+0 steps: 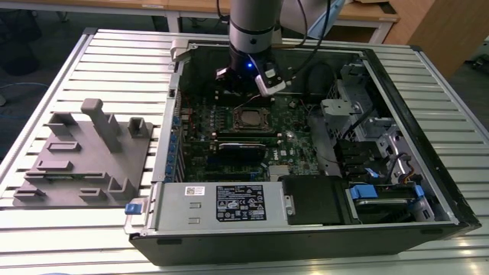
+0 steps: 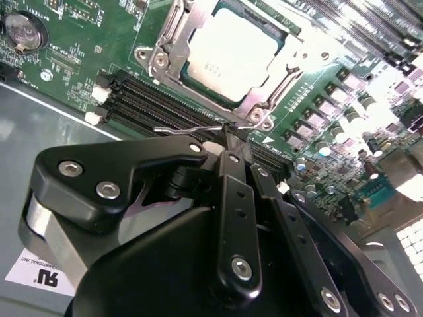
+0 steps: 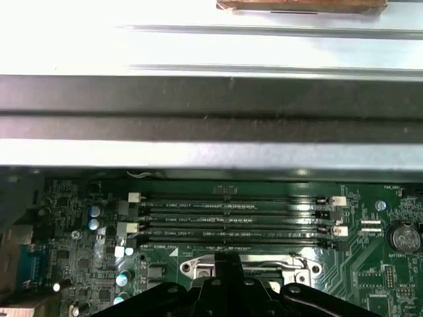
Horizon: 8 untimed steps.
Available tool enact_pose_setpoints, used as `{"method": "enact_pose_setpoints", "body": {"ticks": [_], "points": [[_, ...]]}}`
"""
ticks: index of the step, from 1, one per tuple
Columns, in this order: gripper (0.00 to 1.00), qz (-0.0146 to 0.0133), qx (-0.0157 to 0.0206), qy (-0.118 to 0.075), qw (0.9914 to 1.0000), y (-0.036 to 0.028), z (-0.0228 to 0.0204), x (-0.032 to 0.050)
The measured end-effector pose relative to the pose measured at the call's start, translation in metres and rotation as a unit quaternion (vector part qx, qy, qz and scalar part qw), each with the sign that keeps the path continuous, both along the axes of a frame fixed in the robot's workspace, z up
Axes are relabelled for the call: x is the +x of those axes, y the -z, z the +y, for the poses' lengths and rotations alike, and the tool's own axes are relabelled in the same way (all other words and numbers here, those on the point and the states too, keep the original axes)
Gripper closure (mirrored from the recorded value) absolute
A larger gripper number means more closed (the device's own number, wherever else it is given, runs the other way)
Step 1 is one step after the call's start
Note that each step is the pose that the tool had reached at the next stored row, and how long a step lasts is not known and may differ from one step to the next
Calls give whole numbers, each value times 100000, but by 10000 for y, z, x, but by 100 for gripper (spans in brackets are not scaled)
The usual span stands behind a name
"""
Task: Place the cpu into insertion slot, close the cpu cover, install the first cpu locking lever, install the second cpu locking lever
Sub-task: 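Install the first cpu locking lever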
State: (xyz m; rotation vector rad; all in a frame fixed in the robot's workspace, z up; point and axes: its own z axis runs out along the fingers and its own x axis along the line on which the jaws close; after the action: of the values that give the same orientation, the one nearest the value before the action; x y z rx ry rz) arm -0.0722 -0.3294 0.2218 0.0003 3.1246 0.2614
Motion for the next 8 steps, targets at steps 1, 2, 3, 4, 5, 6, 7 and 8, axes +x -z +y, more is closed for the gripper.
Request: {"method": "enact_pose_setpoints", "body": {"ticks": [1,2,3,4,5,6,7,8], "points": [[89,-1,3,-2,100000,2,5,2],[89,-8,14,-7,100000,5,7,5],[89,-3,18,-4,100000,7,7,8],[89,-6,19,-1,100000,10,8,14],[89,-2,12,5,100000,12,8,23],[89,-2,6,64,100000,14,9,28],[89,3,2,340,99999,16,9,32],[89,6,0,775,99997,18,10,34]]}}
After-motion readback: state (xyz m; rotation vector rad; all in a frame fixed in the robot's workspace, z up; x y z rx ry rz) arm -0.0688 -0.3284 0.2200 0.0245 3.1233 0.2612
